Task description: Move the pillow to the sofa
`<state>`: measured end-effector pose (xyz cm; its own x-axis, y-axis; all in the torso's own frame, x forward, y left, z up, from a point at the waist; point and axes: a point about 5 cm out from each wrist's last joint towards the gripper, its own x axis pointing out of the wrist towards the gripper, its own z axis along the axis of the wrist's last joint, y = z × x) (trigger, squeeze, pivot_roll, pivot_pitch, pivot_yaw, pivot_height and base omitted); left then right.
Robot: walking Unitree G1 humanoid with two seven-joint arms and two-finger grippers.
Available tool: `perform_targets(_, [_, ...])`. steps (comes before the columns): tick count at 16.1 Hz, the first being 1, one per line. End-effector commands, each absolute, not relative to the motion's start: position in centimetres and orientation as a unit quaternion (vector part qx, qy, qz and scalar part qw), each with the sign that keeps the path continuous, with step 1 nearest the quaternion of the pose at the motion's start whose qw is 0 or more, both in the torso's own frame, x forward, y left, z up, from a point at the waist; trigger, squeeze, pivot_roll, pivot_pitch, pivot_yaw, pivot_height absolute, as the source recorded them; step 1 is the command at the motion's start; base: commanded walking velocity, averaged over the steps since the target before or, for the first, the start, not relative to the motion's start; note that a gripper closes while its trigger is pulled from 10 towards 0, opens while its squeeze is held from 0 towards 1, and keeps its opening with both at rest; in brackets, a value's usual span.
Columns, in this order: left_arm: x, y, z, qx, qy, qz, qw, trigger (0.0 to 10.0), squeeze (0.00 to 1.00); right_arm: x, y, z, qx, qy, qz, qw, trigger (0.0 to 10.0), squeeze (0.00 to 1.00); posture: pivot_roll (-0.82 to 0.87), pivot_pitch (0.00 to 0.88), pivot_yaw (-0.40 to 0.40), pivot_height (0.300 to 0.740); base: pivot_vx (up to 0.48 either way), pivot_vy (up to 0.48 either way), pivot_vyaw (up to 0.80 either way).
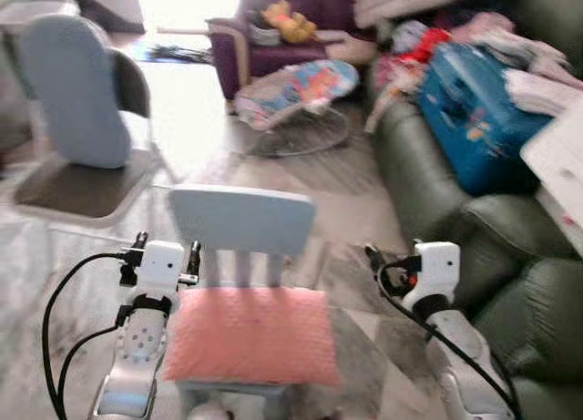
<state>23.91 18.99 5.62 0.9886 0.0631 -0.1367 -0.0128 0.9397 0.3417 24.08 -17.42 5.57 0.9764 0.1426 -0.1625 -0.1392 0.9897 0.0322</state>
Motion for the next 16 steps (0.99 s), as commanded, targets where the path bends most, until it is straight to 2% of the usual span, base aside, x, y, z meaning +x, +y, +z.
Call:
perform_targets(1, [24.0,19.6,5.8,0.183,0.074,0.025,0.98,10.0,0.0,24.3,-17.2,6.0,0.016,0.075,0.075,0.994,10.0,0.0,-0.05,0.019,-0.053,0.74,0.0,0.48,0.0])
perform_targets(5, [24.2,19.5,6.0,0.187,0.069,0.024,0.98,10.0,0.0,24.4,-17.3,6.0,0.015,0.073,0.071,0.995,10.0,0.0,-0.05,0.024,-0.049,0.74,0.0,0.424,0.0])
perform_targets(16, [24.7,18.6,6.1,0.197,0.067,-0.003,0.978,10.0,0.0,24.4,-17.2,5.7,0.01,0.079,0.064,0.995,10.0,0.0,-0.05,0.027,-0.046,0.74,0.0,0.0,0.0])
